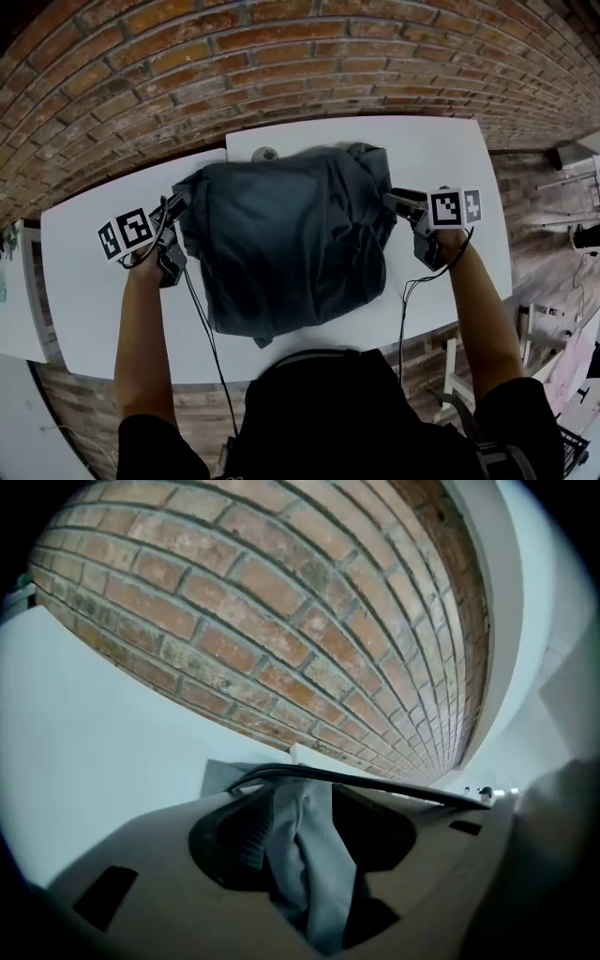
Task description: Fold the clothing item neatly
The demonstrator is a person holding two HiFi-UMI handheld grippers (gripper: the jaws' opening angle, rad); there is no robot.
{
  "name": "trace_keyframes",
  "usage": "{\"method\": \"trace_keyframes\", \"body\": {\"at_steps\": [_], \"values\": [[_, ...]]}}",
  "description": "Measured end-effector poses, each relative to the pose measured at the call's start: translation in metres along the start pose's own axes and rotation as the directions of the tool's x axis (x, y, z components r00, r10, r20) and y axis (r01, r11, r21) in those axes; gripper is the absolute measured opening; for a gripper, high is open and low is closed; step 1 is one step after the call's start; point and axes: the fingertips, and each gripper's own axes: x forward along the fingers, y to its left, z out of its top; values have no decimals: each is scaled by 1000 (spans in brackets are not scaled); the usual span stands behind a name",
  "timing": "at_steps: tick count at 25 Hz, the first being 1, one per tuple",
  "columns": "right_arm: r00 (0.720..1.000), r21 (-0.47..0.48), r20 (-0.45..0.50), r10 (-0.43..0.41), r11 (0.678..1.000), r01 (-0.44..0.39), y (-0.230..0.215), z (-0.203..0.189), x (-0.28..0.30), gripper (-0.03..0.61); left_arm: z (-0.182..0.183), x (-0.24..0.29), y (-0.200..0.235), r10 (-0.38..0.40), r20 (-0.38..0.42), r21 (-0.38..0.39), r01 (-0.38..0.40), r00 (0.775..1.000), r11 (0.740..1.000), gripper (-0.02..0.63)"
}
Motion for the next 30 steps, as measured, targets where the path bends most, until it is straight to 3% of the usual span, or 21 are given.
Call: {"method": "trace_keyframes", "body": {"at_steps": [3,7,9,11,12,13,16,22,30], "values": [[1000,150,12,11,989,-13,-10,-42,-7,183,-33,-21,15,28,-35,10,-28,999,1000,173],[998,328,58,14,944,-32,-18,-54,9,183,-79,-15,22,32,-95,-41,-36,995,998,173],[998,364,43,42,930,-54,-12,-58,21,183,-85,-4,23,50,-100,-43,-55,994,998,173],[999,341,20,46,939,-50,-6,-59,27,165,-81,8,27,91,-100,-37,-95,991,995,173],[999,322,10,36,946,-37,-6,-59,28,94,-79,14,30,109,-105,-39,-114,988,993,160],[1000,304,3,25,952,-25,-7,-57,29,15,-77,19,33,124,-116,-45,-130,986,991,106],[1000,251,0,11,968,-11,-9,-47,27,14,-74,31,41,148,-159,-55,-159,976,986,5],[997,133,22,-80,988,76,-29,-8,14,14,-65,21,52,161,-187,-20,-168,969,986,3],[975,82,28,-218,973,215,-71,26,5,14,-46,-8,85,256,-165,15,-257,952,966,2]]}}
